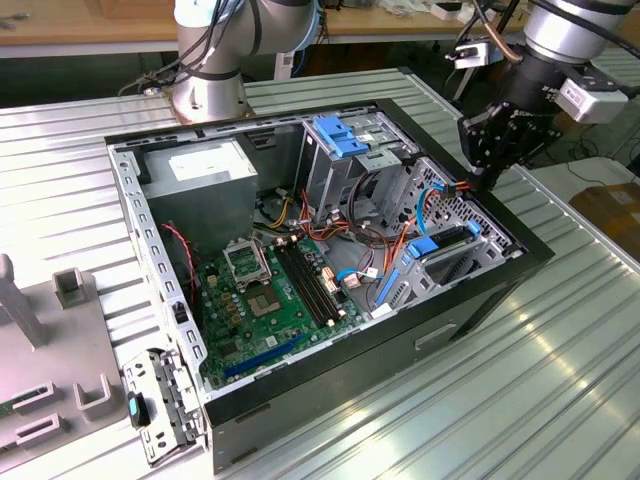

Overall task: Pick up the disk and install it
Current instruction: 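Insert the first disk wire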

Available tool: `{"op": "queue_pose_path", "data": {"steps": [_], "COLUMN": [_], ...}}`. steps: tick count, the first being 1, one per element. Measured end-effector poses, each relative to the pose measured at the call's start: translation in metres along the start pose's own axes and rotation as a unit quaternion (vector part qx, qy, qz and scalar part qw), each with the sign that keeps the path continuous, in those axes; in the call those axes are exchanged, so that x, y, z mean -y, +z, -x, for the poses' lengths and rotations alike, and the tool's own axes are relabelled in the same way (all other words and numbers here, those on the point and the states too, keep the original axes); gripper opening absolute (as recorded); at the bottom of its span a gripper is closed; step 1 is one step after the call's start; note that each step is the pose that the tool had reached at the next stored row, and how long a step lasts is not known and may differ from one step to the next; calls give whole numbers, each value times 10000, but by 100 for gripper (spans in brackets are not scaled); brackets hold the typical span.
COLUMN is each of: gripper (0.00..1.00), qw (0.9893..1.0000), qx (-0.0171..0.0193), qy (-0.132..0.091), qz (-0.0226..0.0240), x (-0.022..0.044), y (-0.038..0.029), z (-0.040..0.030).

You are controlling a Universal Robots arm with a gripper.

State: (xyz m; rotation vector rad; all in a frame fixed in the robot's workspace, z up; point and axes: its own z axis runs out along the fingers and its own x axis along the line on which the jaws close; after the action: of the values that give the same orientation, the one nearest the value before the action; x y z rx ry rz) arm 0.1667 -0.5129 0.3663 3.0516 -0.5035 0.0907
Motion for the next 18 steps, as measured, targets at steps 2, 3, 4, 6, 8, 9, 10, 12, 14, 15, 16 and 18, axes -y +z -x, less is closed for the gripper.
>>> {"op": "queue_pose_path", "data": {"steps": [2,3,4,6,8,9,10,12,14,15,16,18], "gripper": [27,27,27,27,27,27,27,27,27,27,27,27], "qw": [9999,9999,9999,9998,9998,9998,9998,9998,9996,9995,9994,9994], "qx": [-43,-48,-54,-64,-64,-64,-67,-131,-261,-290,-319,-344], "qy": [-7,-7,-8,-1,69,69,69,77,87,89,91,93], "qz": [125,141,159,189,195,195,192,124,81,70,59,51], "x": [86,120,155,227,229,229,229,214,164,145,131,127], "y": [-5,-8,-9,4,17,17,18,16,12,12,13,13], "z": [29,41,53,74,63,63,62,64,118,131,129,129]}}
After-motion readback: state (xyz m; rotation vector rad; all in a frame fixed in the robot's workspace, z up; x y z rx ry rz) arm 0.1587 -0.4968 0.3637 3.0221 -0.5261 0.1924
